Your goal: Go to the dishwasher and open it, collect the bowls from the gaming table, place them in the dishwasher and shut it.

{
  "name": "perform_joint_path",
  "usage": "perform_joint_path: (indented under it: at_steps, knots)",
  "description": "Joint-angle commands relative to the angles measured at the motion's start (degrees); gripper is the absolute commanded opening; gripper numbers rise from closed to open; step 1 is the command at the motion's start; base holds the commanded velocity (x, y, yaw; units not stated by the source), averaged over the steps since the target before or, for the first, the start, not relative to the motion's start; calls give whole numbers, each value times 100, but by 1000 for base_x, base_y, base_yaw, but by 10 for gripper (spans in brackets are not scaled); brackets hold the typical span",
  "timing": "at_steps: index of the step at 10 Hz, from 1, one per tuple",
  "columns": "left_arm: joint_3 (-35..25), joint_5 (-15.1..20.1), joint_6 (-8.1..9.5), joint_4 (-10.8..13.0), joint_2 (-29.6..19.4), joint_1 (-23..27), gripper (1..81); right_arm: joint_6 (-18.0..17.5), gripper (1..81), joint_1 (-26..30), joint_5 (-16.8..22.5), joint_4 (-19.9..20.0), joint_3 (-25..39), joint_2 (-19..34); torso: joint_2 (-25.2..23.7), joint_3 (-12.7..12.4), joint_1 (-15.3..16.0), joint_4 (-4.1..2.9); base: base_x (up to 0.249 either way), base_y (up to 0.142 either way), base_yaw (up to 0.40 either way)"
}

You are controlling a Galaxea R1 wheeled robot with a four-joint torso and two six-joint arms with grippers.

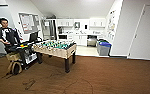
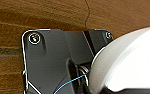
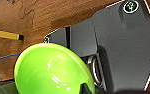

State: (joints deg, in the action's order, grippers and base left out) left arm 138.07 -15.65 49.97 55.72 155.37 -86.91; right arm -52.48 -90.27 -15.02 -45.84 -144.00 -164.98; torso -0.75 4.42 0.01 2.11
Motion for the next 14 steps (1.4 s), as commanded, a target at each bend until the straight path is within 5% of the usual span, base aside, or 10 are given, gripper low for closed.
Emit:
perform_joint_path:
  at_steps: [1, 5, 8, 14]
  knots:
    - [-34, 10, 30, -9, -146, 240, 10, 27, 10, 242, 131, -118, 39, 50, 0, 0, 0, 0, 0, 0, -400]
    - [-34, -26, 30, -9, -155, 231, 10, 27, 10, 242, 131, -127, 39, 50, 0, -2, 0, 0, 0, 0, -400]
    - [-34, 1, 30, -8, -137, 231, 10, 27, 10, 242, 131, -127, 39, 50, 0, -2, 0, 0, -25, -202, 0]
    - [-34, -26, 30, 9, -155, 196, 10, 19, 10, 250, 131, -189, 39, 33, 0, -2, 0, 0, 0, 0, 0]
